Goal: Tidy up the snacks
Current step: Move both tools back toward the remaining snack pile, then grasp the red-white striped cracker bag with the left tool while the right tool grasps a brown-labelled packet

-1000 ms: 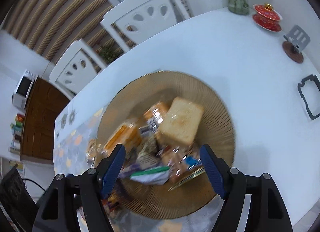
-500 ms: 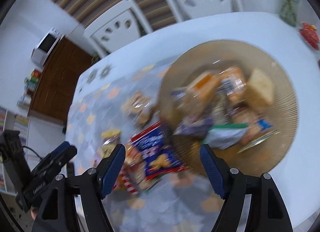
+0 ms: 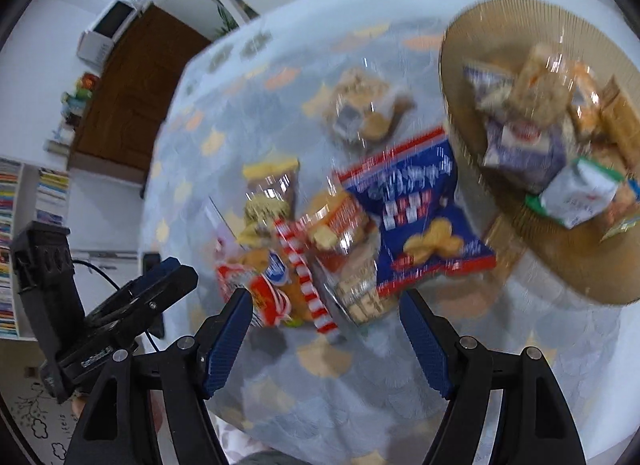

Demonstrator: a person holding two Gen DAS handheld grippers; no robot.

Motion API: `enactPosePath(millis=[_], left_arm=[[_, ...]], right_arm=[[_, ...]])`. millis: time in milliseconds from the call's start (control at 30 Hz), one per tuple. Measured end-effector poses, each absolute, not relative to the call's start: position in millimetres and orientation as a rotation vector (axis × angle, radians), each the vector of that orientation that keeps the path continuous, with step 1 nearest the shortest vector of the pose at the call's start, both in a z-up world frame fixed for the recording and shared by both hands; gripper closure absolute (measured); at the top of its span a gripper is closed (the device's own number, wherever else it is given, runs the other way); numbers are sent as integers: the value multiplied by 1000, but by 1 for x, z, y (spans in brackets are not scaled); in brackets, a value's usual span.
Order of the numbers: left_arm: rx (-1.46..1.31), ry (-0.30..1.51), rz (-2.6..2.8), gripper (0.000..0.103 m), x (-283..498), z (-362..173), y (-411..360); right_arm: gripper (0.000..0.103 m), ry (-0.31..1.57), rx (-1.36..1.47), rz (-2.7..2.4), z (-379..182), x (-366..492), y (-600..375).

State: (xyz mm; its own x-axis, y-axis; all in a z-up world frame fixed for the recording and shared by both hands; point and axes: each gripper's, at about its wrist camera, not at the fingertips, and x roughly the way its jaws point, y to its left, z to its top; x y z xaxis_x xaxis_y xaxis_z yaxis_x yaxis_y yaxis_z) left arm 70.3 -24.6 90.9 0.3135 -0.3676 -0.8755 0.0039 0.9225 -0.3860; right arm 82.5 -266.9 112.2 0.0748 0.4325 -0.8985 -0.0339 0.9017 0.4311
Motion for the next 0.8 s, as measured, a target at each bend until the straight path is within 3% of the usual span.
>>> enactPosePath(millis=[200,467,567,800], left_arm=[[-476,1293,-254,23,70,61,-22],[-344,1208,-308,23,91,79,-32],[-276,1252,-370,23,101,68,-46],[-119,1321,-459,23,80,57,-62]], right_arm=[[31,1607,524,216,57,69,-274],[32,1563,604,-44,32,79,-282],[33,1524,551,-114,33,80,-276],[57,1503,368,-67,40,78,-255]])
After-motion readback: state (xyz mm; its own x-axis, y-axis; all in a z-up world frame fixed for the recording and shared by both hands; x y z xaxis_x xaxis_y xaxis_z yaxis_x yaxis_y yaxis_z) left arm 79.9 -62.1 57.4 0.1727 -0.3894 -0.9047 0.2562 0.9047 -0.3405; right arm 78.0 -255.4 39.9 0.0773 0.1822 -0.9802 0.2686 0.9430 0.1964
